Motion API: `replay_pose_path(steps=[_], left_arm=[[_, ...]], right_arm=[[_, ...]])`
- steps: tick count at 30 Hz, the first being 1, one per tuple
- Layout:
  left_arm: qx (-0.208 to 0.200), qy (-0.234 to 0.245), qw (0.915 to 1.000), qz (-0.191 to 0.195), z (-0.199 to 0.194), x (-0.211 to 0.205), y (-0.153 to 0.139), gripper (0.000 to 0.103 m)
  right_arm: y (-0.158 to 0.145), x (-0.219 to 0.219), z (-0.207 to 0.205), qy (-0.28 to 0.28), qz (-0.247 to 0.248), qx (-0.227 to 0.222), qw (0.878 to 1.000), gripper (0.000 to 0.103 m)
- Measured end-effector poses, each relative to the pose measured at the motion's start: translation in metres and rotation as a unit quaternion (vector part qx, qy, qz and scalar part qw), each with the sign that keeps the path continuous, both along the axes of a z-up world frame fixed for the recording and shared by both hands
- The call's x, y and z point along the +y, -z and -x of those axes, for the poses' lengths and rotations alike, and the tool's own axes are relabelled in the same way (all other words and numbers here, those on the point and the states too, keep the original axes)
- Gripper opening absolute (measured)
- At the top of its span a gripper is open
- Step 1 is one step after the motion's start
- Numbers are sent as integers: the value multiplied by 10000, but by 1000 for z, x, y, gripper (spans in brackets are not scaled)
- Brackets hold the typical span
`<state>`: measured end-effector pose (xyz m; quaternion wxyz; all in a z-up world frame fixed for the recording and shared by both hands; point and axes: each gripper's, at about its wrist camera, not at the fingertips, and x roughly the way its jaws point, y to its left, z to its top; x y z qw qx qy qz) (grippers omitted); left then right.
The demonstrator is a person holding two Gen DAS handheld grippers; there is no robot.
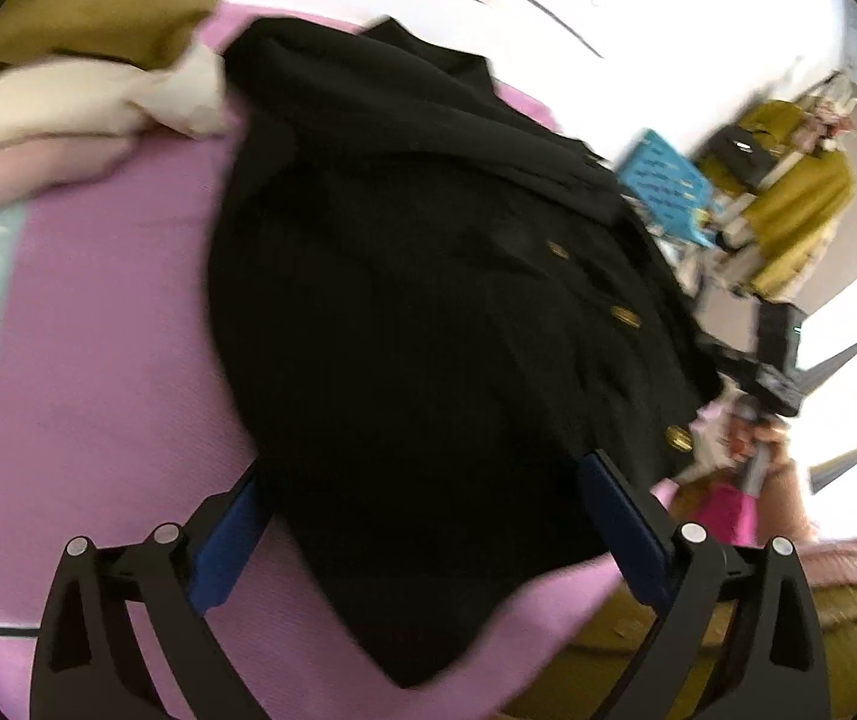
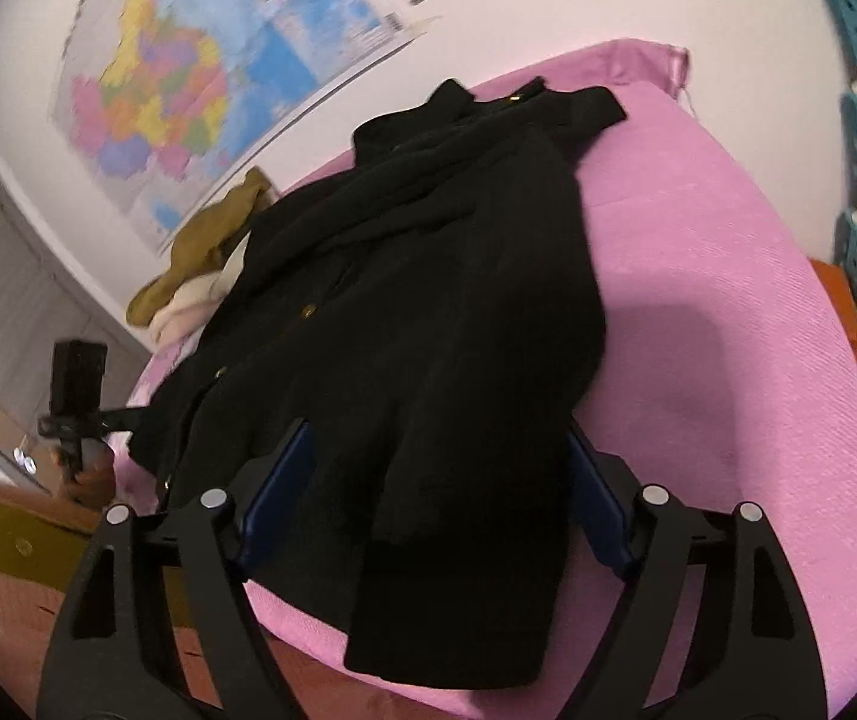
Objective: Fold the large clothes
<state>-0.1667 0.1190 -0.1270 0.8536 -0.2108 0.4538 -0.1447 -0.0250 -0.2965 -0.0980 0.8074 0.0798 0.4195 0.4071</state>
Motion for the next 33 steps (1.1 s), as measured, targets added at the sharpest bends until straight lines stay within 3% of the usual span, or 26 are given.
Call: replay_pose_path(steps=[5, 9, 12, 14, 15, 17, 19, 20, 21, 22, 25, 27, 33], left_arm=[[-79, -10, 9998, 197, -1, -1, 4, 96], [-122, -153, 9994, 289, -10, -7, 4, 96], [-166, -128, 9997, 138, -15, -18, 4, 93], [-171, -169, 9997, -77, -15, -24, 4, 88], [-167, -207, 9994, -241, -16, -27, 3, 81], [-113, -316, 9985, -424, -14, -28, 2, 69], [-72, -361, 9986, -389, -14, -27, 4, 44], [-43, -384, 9986, -365, -13, -27, 5, 40], [-24, -364, 9989, -280, -13, -28, 5, 23], [-63, -346, 9992, -208, -13, -29, 2, 14], [-343, -373, 9983, -305, -3, -29, -15, 8], [-552, -451, 9975, -26, 9, -18, -34, 8], [-1248, -504, 9908, 140, 51, -3, -82, 6]], right_arm=[[2, -12, -2, -36, -423, 210, 9989, 76], [1, 6, 0, 21, 134, -316, 9994, 80], [2, 15, -1, -59, 143, -319, 9994, 80], [3, 12, -4, -106, -1, -200, 9997, 76], [5, 8, -5, -128, -134, -70, 9998, 56], [10, 2, -9, -121, -283, 198, 9993, 40], [12, -3, -8, -133, -443, 316, 9984, 32], [12, -4, -8, -145, -594, 450, 9971, 23], [14, -5, -8, -171, -837, 634, 9943, 18], [11, -5, -5, -131, -956, 671, 9931, 17], [-16, -12, 4, -122, -1497, 456, 9876, 14], [-47, -27, 17, -27, -1853, 94, 9826, 13], [-97, -36, 60, -293, -2224, -496, 9733, 12]])
